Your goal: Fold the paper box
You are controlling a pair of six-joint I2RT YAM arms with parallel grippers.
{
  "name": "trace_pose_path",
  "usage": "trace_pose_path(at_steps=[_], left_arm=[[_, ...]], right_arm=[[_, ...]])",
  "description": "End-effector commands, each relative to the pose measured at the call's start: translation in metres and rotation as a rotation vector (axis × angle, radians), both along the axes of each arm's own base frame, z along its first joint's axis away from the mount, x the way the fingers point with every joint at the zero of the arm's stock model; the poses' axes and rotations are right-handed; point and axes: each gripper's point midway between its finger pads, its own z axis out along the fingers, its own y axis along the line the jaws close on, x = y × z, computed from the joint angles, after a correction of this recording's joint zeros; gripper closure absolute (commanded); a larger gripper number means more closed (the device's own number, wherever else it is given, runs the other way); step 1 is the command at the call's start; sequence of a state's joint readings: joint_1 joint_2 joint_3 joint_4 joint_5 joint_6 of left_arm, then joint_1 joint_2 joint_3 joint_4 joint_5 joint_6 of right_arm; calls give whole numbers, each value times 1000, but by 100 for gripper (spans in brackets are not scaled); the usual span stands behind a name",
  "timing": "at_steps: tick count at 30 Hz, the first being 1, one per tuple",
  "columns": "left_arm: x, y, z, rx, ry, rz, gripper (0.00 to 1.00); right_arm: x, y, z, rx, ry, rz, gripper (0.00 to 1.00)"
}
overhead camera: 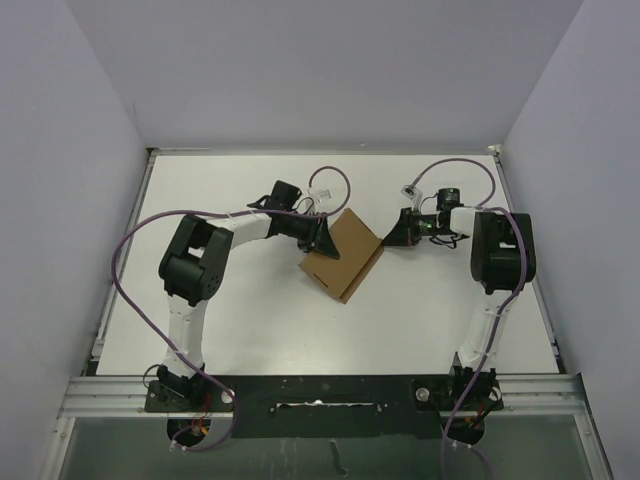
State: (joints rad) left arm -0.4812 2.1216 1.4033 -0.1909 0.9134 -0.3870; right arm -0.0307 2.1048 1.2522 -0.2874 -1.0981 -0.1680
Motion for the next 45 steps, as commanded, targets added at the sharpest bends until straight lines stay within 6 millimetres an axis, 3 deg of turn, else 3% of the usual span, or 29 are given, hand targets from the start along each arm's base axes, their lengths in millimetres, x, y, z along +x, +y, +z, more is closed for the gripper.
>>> trace_pose_path(at_steps=[1,10,24,37,45], left_arm=[[12,4,-18,19,-40,10,88],[14,8,-22,17,-14,40,88],[12,7,-22,5,-1,39,89],[9,8,-24,-6,0,44,90],[10,7,-23,-9,0,47,90]], right_arm=[[2,8,29,-33,-116,44,100],[-4,6,37,-124,-248,66,100],[-21,5,29,-247,-354,161,100],[-34,-5,10,-308,-318,189,100],[-38,-2,10,-294,-348,206,100]])
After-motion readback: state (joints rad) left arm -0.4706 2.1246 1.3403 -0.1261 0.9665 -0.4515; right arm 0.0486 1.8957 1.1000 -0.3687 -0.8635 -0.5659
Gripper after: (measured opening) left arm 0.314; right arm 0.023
